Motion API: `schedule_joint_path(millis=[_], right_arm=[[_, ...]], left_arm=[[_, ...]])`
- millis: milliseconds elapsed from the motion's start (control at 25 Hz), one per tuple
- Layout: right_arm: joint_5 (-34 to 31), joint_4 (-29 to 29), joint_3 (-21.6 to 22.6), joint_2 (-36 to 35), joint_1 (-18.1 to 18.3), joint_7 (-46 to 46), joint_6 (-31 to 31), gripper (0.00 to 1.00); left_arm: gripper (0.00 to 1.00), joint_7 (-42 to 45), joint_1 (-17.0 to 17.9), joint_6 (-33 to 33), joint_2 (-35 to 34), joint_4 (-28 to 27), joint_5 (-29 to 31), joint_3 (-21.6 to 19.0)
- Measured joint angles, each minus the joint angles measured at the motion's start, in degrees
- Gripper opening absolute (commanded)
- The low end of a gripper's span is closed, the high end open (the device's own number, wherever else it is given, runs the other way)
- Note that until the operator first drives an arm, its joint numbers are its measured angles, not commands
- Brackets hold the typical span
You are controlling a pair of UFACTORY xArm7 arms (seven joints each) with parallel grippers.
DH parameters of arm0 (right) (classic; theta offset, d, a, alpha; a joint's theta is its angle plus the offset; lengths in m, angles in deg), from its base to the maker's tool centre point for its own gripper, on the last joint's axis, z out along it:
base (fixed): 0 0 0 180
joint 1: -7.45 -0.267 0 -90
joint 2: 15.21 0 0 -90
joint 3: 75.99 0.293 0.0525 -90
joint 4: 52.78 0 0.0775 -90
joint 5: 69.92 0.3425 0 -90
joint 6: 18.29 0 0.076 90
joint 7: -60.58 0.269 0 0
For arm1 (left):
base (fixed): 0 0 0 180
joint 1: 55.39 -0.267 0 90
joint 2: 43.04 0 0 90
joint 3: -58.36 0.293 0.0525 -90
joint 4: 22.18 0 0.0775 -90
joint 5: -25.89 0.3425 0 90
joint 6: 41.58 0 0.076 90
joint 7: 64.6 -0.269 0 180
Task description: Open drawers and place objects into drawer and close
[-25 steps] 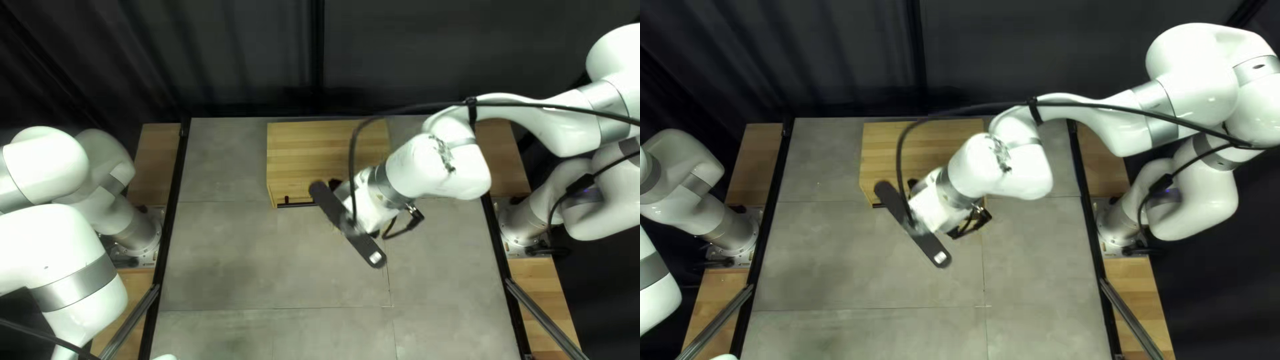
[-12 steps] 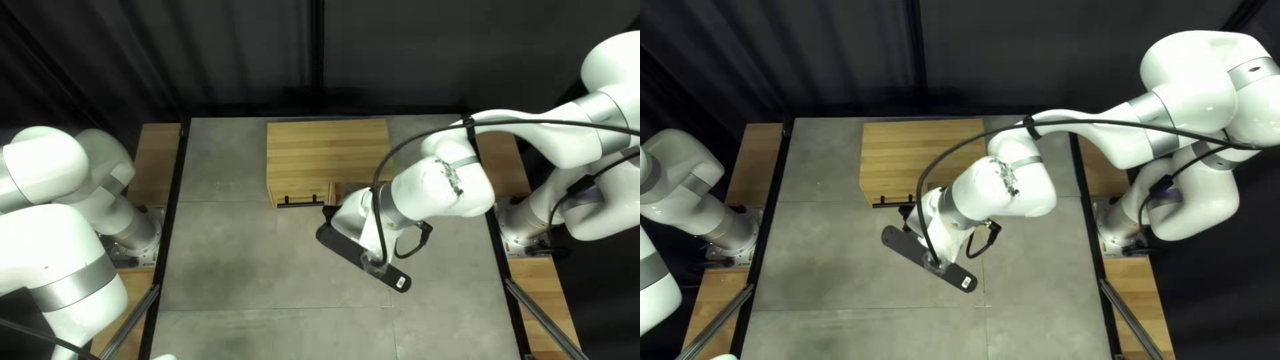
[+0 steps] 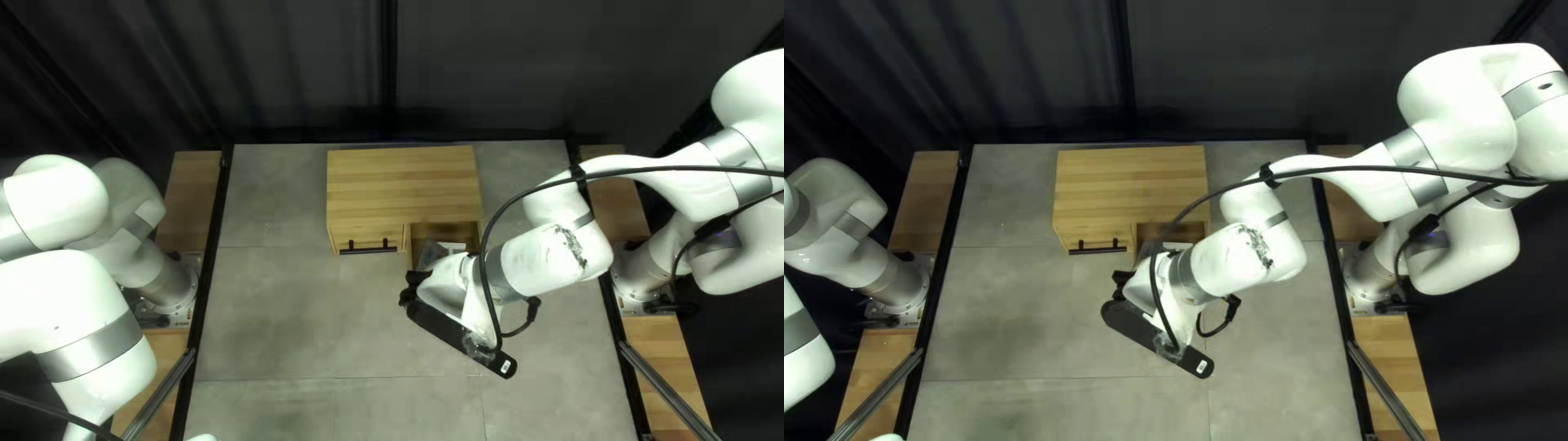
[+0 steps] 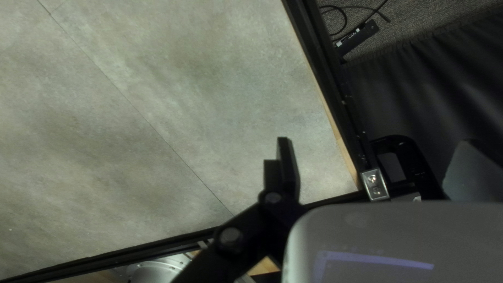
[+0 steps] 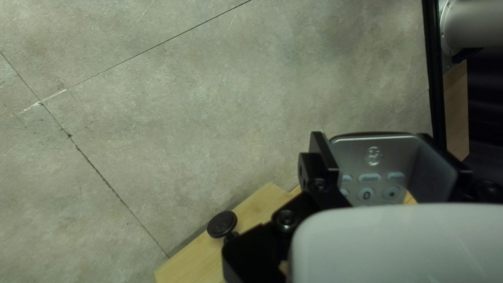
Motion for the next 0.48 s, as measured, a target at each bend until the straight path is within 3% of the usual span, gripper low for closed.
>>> schedule_joint_path(millis=[480], right_arm=[[-2.3, 2.9, -1.6, -2.0, 2.2, 2.5, 7.3, 0.00]], left_arm=[[1.00, 0.0, 0.0, 0.0, 0.0, 0.0, 0.0, 0.0]])
